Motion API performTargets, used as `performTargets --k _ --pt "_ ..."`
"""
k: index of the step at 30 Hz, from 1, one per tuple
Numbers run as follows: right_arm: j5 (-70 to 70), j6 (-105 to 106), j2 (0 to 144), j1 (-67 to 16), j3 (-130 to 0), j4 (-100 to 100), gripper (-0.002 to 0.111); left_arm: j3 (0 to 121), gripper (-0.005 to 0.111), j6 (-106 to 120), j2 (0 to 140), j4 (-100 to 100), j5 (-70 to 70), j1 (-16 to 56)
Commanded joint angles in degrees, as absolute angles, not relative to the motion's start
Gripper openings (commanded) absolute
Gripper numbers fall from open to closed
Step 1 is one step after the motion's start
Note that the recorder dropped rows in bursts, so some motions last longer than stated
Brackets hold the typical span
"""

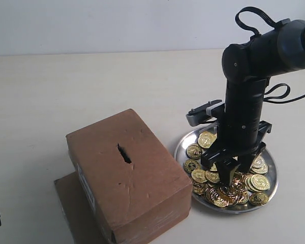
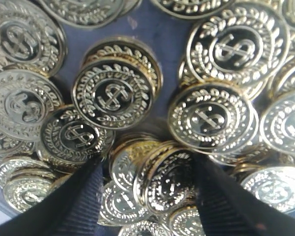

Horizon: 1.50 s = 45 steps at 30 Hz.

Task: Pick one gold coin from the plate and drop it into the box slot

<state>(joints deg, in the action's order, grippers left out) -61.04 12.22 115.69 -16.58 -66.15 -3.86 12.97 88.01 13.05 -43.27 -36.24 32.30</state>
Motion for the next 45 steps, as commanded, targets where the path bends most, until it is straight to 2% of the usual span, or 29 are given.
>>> performTargets --k 1,34,39,45 --pt "-61.57 13.22 116.01 -16.62 -66.38 -4.34 0.054 12.7 0.0 88.05 13.35 -43.9 -35.62 32.78" --pt "-62.25 13.34 116.01 -15.8 -68.38 -2.66 0.054 12.7 0.0 88.05 13.35 -43.9 -35.62 32.78" --pt "-62.02 13.34 116.01 -15.26 -68.38 -3.16 0.049 12.7 0.0 88.05 13.35 -43.9 -35.62 33.43" --pt "-62.02 13.43 116.01 -15.26 -68.38 -4.35 0.049 12.7 0.0 88.05 13.35 -43.9 -35.62 33.43"
